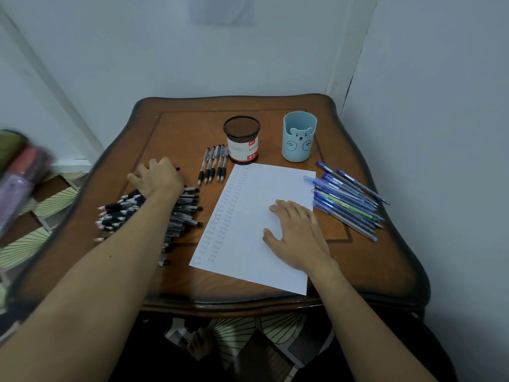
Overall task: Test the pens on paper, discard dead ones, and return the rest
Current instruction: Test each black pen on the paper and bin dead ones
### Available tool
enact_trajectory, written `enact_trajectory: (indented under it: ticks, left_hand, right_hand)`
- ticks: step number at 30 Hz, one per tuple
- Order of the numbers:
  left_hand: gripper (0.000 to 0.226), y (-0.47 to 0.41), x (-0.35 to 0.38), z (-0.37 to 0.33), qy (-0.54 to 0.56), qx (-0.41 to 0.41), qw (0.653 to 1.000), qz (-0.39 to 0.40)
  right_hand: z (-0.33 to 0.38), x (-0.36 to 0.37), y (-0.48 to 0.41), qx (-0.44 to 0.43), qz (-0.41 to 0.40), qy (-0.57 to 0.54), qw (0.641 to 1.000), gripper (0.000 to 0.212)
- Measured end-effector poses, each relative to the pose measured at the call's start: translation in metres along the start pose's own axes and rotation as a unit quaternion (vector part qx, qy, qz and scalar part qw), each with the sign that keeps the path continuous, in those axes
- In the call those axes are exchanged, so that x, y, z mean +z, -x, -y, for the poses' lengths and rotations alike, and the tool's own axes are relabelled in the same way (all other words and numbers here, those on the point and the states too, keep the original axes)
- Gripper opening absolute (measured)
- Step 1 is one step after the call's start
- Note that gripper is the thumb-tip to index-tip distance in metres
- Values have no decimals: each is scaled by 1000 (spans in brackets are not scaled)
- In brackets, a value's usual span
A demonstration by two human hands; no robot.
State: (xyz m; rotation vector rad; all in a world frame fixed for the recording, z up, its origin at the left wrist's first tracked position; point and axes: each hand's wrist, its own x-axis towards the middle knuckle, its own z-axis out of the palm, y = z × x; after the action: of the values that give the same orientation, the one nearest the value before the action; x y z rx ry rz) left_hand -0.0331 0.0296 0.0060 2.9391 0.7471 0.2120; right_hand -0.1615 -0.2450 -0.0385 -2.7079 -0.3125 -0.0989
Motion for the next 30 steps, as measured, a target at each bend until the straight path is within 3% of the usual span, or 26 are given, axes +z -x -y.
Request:
enact_trajectory:
  ticks: [3,7,9,12,16,19,25,30]
  left_hand:
    - [23,8,5,-6,126,107,981,-105]
    - [29,26,12,-14,280,289,897,-183]
    - [31,39,12,-18,301,323,875,-198]
    - [32,61,4,-24,311,335,868,-194]
    - [61,81,-3,-20,342,321,877,-104]
    - [40,92,-6,-16,376,312,866,-108]
    - [26,103,-20,-9,428,305,846,-94]
    - [37,107,-22,-2,469,295,823,-126]
  right_hand:
    - [0,0,0,1,2,-1,1000,55]
    - [0,-1,0,2,1,3,1000,55]
    - [0,-1,0,2,-2,1,1000,55]
    - [0,0,0,3,-1,2,1000,55]
    - [1,0,0,2,-3,3,1000,55]
    - [1,0,0,6,1,5,1000,56]
    - [0,1,0,7,4,8,1000,56]
    - [0,1,0,6,5,8,1000,55]
